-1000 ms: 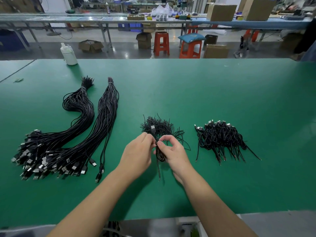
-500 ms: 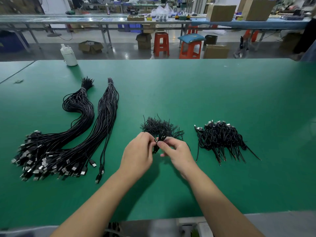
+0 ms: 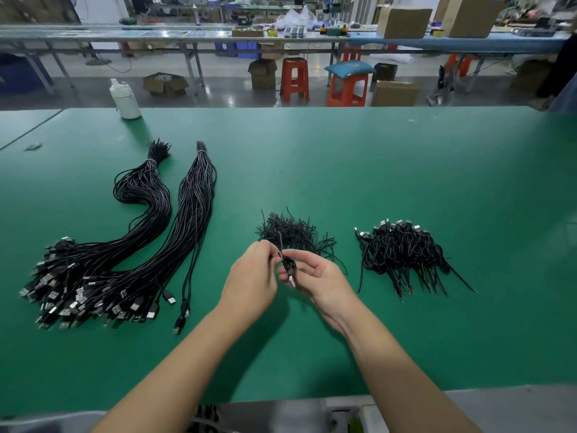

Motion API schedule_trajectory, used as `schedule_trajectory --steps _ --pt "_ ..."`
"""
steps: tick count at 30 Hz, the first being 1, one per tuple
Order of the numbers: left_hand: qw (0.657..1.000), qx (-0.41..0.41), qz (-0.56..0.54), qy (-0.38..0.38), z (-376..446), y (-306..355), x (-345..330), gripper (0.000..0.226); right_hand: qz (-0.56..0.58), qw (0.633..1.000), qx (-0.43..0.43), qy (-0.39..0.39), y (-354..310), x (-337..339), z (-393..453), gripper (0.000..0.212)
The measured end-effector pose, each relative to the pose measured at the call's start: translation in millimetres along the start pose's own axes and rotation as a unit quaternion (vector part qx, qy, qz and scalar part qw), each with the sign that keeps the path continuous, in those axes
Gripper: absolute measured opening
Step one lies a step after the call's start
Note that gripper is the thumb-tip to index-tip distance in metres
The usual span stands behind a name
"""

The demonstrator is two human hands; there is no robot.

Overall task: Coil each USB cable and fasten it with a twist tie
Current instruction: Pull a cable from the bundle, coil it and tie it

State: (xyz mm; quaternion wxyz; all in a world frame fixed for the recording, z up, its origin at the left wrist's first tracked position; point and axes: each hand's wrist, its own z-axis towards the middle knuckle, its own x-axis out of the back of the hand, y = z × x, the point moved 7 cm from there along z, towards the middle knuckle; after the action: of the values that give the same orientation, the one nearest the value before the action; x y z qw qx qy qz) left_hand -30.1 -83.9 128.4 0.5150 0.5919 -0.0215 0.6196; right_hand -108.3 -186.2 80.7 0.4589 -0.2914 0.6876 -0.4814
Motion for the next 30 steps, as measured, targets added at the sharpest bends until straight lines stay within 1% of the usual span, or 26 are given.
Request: schedule_trajectory --steps 2,4,6,8,10,13,15,17,18,19,21,24,25,27,29,30 --pt "1.0 0.003 -0.017 -0.001 2.0 -0.6 -1.2 0.009 -0.014 1.0 0.01 0.005 -1.2 -1.1 -0.6 0.036" --pt "1.0 -0.002 -0.026 0.006 1.9 -0.1 -1.1 0.008 -0.046 0.998 0.023 0.036 -2.0 1.9 0.2 0.029" --pt "0.999 -0.016 -0.033 0.016 0.6 2.2 0.3 0.009 -0.093 0.993 0.034 0.065 -5.3 5.2 -0.2 0.018" --pt "0.999 -0.051 -0.007 0.018 -1.3 8.1 0.5 0.006 -0.128 0.989 0.035 0.066 -7.7 5.3 -0.1 0.01" --pt "0.993 -0.108 0.046 0.027 -4.8 14.7 -0.3 0.002 -0.139 0.988 0.028 0.059 -7.8 3.5 -0.8 0.02" --pt "0.971 -0.204 0.105 0.07 -11.6 18.1 -0.5 0.013 -0.12 0.992 -0.009 0.043 -3.9 -0.8 -1.5 0.027" --pt "0.952 -0.268 0.115 0.092 -17.8 19.4 -2.1 0.024 -0.086 0.994 -0.057 0.032 2.9 -2.5 -0.8 0.037" --pt "0.939 -0.31 0.108 0.104 -21.7 19.4 -3.5 0.036 -0.029 0.996 -0.084 0.007 8.2 -5.2 -1.1 0.046" --pt "0.934 -0.324 0.104 0.11 -23.1 19.2 -3.6 0.037 0.002 0.996 -0.088 -0.006 9.1 -6.3 -1.7 0.047" --pt "0.931 -0.33 0.101 0.115 -23.8 18.0 -3.6 0.033 0.031 0.995 -0.09 -0.019 9.7 -7.4 -2.6 0.044" --pt "0.932 -0.328 0.092 0.126 -24.2 14.2 -1.9 0.017 0.074 0.992 -0.093 -0.041 10.7 -7.3 -4.4 0.033" --pt "0.95 -0.275 0.044 0.141 -22.9 8.4 3.5 0.008 0.112 0.987 -0.097 -0.06 11.8 -6.4 -5.1 0.023" --pt "0.957 -0.249 0.026 0.145 -21.7 6.3 5.3 0.01 0.121 0.986 -0.098 -0.064 11.7 -6.5 -5.1 0.022" --pt "0.972 -0.189 0.0 0.143 -17.3 1.0 7.2 0.022 0.131 0.984 -0.099 -0.065 10.4 -5.4 -6.0 0.022" --pt "0.982 -0.141 -0.023 0.123 -12.2 -5.5 7.0 0.031 0.126 0.985 -0.104 -0.06 11.3 -1.5 -5.8 0.024" --pt "0.985 -0.13 -0.031 0.11 -10.4 -7.7 5.4 0.034 0.119 0.985 -0.11 -0.053 11.9 1.4 -5.8 0.024"
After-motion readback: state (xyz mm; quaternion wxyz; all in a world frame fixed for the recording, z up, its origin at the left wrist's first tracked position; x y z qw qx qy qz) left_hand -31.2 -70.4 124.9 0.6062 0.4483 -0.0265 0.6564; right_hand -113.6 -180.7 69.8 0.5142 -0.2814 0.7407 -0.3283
